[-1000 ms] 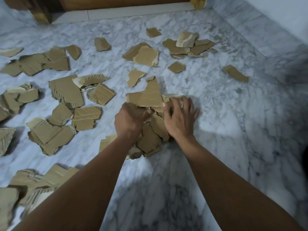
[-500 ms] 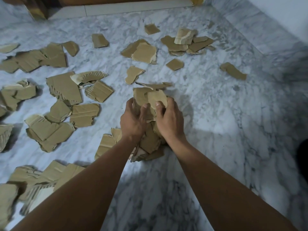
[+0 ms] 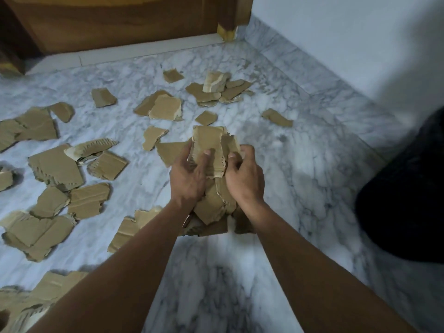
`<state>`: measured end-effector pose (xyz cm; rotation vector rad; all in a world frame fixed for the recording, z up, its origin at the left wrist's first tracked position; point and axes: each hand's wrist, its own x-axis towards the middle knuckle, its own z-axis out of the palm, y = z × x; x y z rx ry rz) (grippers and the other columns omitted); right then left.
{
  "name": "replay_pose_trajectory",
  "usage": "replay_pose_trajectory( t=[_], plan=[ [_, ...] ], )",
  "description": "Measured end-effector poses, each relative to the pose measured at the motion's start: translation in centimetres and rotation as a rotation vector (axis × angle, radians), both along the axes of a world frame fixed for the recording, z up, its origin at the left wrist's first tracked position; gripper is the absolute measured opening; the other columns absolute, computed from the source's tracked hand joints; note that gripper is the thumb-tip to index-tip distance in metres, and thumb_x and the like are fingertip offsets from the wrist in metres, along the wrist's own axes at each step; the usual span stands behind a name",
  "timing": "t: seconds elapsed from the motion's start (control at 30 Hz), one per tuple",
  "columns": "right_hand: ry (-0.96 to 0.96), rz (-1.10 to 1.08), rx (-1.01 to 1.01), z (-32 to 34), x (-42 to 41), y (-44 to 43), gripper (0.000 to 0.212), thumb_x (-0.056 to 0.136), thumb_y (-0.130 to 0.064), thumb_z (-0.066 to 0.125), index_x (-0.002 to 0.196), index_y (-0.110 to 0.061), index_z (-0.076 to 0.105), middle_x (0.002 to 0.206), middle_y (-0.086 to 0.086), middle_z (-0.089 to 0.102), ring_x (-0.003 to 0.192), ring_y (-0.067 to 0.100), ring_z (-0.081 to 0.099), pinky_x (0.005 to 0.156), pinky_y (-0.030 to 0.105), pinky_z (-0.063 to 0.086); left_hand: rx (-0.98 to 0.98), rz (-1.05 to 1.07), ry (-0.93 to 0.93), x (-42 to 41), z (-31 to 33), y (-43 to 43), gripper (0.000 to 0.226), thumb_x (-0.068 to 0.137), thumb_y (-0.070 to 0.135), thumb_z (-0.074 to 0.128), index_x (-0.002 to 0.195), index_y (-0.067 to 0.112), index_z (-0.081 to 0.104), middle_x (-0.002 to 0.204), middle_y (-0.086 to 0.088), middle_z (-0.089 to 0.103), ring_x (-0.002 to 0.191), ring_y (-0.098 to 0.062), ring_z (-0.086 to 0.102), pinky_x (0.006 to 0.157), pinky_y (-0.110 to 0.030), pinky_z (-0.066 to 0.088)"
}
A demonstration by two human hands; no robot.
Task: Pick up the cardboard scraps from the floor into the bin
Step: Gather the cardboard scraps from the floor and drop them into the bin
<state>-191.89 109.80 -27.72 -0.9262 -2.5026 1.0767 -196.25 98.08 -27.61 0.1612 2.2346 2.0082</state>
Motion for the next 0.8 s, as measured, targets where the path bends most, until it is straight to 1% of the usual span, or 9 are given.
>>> replay_pose_trajectory(
  t=[0.07,0.17,0.23,0.33,0.4,0.47,0.53,0.7,0.8],
  plan=[
    [0.047,-0.048,0.021,3.4,0.8,2.3,0.023,0.104,-0.04,0.039,0.124,-0.031,0.044,0.089,0.007,0.071,0.084,0.033,0.066,0.071,0.041,0.052,0.052,-0.071,0.041,0.1,3.3,2.6,0.034,0.099,0.032,0.064,0.131,0.02,0.065,0.104,0.008,0.078,0.094,-0.005,0.074,0.082,-0.026,0.059],
    [0.096,-0.136,0.08,9.6,2.1,6.4,0.027,0.102,-0.039,0.041,0.128,-0.032,0.045,0.096,0.009,0.072,0.091,0.035,0.065,0.077,0.041,0.052,0.095,-0.126,0.093,0.5,8.8,7.3,0.034,0.099,0.028,0.064,0.132,0.02,0.062,0.103,0.014,0.075,0.094,0.003,0.072,0.081,-0.015,0.055],
    [0.118,-0.205,0.128,13.8,3.2,9.6,0.027,0.101,-0.037,0.042,0.128,-0.032,0.047,0.098,0.009,0.072,0.093,0.036,0.065,0.078,0.041,0.051,0.119,-0.169,0.098,0.9,12.3,10.9,0.029,0.097,0.034,0.066,0.125,0.033,0.059,0.1,0.017,0.075,0.093,0.004,0.071,0.088,-0.023,0.057],
    [0.148,-0.301,0.224,19.4,5.9,15.3,0.025,0.1,-0.036,0.044,0.124,-0.031,0.049,0.098,0.009,0.071,0.091,0.037,0.065,0.076,0.04,0.052,0.183,-0.265,0.168,2.6,17.6,17.1,0.035,0.095,0.035,0.066,0.127,0.02,0.065,0.104,0.009,0.077,0.097,-0.006,0.074,0.094,-0.04,0.058],
    [0.194,-0.361,0.289,22.4,8.2,19.4,0.025,0.099,-0.035,0.045,0.122,-0.028,0.051,0.095,0.011,0.07,0.088,0.038,0.065,0.072,0.041,0.053,0.24,-0.318,0.229,4.5,20.5,21.7,0.03,0.096,0.03,0.065,0.124,0.019,0.066,0.102,0.008,0.078,0.094,-0.007,0.074,0.092,-0.04,0.059],
    [0.233,-0.422,0.366,24.7,11.0,23.4,0.026,0.1,-0.034,0.045,0.123,-0.025,0.052,0.093,0.013,0.07,0.087,0.038,0.065,0.066,0.038,0.045,0.281,-0.351,0.254,7.1,22.7,26.4,0.03,0.097,0.031,0.064,0.126,0.022,0.065,0.097,0.011,0.076,0.085,-0.002,0.073,0.084,-0.031,0.06],
    [0.272,-0.489,0.418,26.2,13.9,27.0,0.027,0.101,-0.035,0.045,0.123,-0.022,0.052,0.095,0.014,0.07,0.089,0.039,0.065,0.067,0.036,0.039,0.298,-0.398,0.264,9.7,24.0,30.8,0.036,0.097,0.034,0.063,0.132,0.024,0.061,0.098,0.013,0.074,0.082,0.001,0.071,0.078,-0.022,0.058],
    [0.31,-0.602,0.427,25.9,20.3,33.0,0.038,0.098,-0.054,0.044,0.117,-0.022,0.049,0.096,0.007,0.072,0.089,0.035,0.066,0.075,0.04,0.05,0.239,-0.517,0.292,14.9,23.6,38.7,0.042,0.097,0.04,0.061,0.137,0.029,0.055,0.106,0.014,0.069,0.088,0.001,0.067,0.081,-0.022,0.055],
    [0.293,-0.616,0.398,23.6,22.7,35.1,0.041,0.099,-0.052,0.047,0.124,-0.02,0.045,0.103,0.007,0.072,0.092,0.033,0.067,0.071,0.036,0.042,0.093,-0.6,0.289,16.0,21.8,40.8,0.044,0.096,0.04,0.059,0.138,0.033,0.053,0.105,0.009,0.07,0.092,-0.011,0.066,0.082,-0.025,0.05]
  ],
)
